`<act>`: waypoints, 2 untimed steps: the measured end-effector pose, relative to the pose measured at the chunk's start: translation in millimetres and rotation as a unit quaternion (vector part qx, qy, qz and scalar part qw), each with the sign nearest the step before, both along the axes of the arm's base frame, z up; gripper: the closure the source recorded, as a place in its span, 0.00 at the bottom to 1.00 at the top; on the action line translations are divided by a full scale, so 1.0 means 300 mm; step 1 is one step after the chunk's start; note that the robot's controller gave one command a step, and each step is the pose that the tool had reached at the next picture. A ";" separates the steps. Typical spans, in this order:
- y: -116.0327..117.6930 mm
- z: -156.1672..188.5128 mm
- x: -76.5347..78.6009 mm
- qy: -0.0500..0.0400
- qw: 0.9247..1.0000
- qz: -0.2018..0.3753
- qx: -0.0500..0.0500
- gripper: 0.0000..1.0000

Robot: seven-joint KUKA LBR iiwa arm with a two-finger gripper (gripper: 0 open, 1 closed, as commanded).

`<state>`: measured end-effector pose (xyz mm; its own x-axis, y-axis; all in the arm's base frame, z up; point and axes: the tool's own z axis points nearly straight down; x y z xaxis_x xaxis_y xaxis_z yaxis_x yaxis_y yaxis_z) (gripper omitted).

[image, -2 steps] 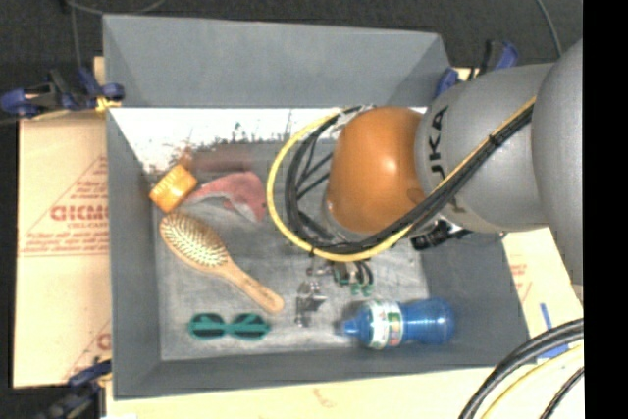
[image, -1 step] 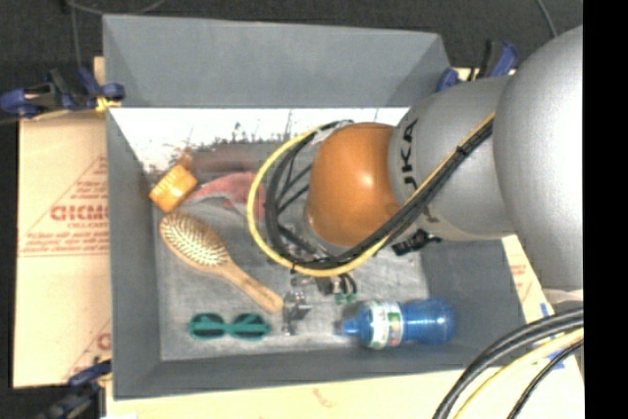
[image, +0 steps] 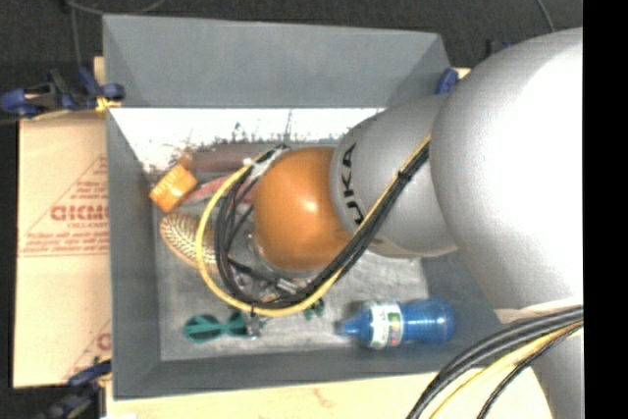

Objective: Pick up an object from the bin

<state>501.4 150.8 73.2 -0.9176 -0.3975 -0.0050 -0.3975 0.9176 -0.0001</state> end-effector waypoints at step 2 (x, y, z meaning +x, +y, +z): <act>0.056 0.399 -0.001 0.001 1.000 -0.009 0.000 1.00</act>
Offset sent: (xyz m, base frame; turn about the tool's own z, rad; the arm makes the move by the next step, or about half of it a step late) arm -0.0016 0.0179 0.1193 0.0170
